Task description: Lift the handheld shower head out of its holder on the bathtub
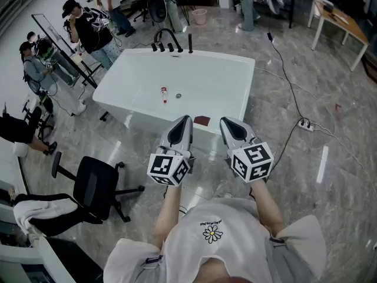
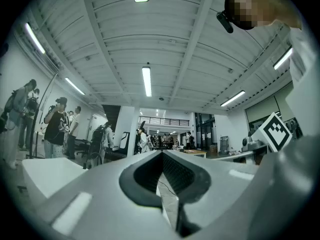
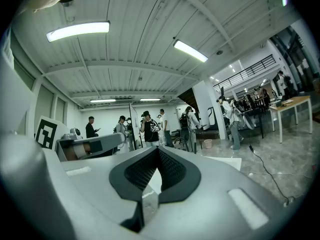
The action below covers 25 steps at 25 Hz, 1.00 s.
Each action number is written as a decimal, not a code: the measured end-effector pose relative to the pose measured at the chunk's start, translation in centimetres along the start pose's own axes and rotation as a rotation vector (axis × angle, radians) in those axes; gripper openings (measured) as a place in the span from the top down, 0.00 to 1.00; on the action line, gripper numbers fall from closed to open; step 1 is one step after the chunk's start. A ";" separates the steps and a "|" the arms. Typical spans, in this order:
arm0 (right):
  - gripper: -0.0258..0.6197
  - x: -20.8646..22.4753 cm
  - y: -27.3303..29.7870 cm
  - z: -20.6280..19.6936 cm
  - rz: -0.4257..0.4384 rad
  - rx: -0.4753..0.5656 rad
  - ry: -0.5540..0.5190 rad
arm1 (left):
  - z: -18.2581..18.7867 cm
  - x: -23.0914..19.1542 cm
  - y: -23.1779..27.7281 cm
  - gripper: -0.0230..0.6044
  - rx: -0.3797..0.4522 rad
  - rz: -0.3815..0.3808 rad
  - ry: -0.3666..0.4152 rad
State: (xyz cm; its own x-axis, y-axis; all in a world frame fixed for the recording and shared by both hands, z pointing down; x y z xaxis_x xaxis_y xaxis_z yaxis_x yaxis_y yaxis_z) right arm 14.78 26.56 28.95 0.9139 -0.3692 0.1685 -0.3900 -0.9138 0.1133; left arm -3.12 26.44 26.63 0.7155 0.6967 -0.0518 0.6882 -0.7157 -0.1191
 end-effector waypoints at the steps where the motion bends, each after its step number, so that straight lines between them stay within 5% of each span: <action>1: 0.93 0.0 0.0 0.1 0.000 0.001 -0.001 | 0.0 0.1 0.1 0.96 -0.003 -0.004 0.001; 13: 0.92 2.0 -0.4 0.6 0.014 0.033 0.023 | -0.2 1.3 2.2 0.96 -0.029 -0.029 0.019; 19: 0.92 3.2 -0.8 1.2 0.099 0.074 0.051 | -0.8 2.0 3.5 0.96 -0.037 -0.020 0.010; 25: 0.84 4.0 -1.6 1.5 0.286 0.057 0.107 | -1.7 3.6 4.2 0.96 -0.060 0.012 0.008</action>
State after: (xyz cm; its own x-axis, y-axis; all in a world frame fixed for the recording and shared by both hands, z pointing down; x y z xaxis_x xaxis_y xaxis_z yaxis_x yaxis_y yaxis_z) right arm 19.22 26.28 28.01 0.7498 -0.5954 0.2885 -0.6199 -0.7846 -0.0083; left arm 2.59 25.86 27.64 0.7249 0.6874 -0.0447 0.6850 -0.7261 -0.0587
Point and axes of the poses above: the fingertips, and each gripper's own axes: y forward along the fingers, x to its right, z out of its top, the point moved 7 cm from there along -y, backward along the fingers, and after that the axes turned 12 degrees about -z, right-handed, at the moved point
